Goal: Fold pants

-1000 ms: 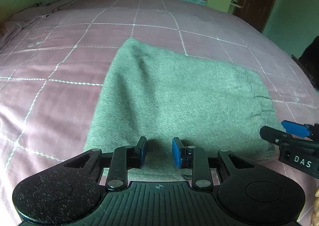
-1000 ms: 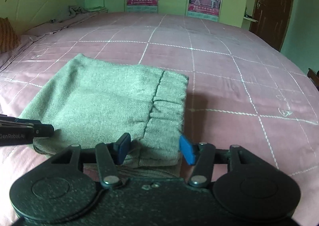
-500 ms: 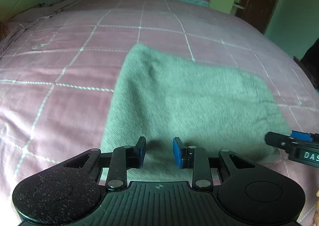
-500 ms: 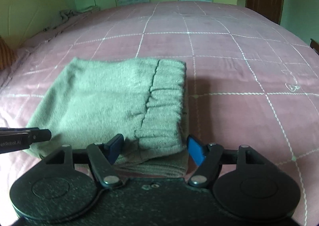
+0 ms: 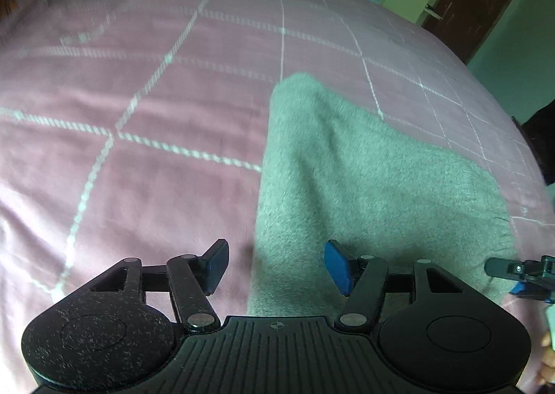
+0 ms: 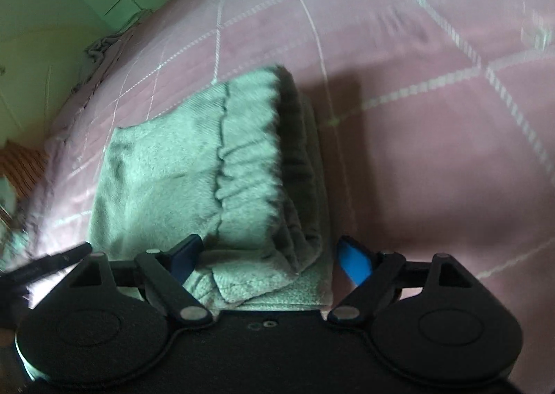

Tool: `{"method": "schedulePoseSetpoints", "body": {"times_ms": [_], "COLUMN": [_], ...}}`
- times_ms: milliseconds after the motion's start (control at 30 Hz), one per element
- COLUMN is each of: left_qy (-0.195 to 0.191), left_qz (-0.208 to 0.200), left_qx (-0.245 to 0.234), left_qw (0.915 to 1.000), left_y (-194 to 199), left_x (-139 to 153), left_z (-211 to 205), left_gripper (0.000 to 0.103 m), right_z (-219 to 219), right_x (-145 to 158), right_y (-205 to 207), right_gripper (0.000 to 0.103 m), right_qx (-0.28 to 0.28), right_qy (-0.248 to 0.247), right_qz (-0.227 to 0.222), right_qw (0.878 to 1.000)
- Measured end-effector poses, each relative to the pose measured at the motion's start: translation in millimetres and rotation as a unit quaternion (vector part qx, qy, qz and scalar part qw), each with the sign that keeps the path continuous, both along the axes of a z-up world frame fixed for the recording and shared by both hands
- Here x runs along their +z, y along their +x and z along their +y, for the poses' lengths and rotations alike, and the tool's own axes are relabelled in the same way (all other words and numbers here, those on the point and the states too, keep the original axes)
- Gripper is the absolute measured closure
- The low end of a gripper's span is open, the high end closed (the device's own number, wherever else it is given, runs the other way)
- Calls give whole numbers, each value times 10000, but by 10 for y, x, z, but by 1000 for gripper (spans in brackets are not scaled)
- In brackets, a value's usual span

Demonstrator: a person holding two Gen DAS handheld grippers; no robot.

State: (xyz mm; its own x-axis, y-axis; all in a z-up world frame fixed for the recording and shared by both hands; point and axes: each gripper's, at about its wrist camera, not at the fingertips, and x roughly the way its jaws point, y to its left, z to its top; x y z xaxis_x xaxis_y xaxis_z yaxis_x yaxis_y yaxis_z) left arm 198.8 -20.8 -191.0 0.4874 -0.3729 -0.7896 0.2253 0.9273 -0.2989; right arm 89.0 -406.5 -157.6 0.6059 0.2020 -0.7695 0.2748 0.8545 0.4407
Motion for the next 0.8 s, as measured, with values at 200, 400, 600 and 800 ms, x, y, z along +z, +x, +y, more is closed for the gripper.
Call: {"method": "schedulePoseSetpoints", "body": {"times_ms": [200, 400, 600, 800], "left_qy": [-659, -1194, -1263, -1249], "left_qz": [412, 678, 685, 772], "left_qx": [-176, -203, -289, -380], "left_qw": [9968, 9903, 9892, 9884], "left_y": [154, 203, 217, 281], "left_x": [-229, -341, -327, -411], "left_z": [41, 33, -74, -263], "left_gripper": [46, 66, 72, 43], "right_z": [-139, -287, -375, -283], "right_x": [-113, -156, -225, -243], "right_y": [47, 15, 22, 181], "right_gripper": [15, 24, 34, 31], "right_qx": [190, 287, 218, 216], "right_qy": [529, 962, 1423, 1146], "right_qz": [-46, -248, -372, -509], "right_qw": [9984, 9946, 9889, 9919]}}
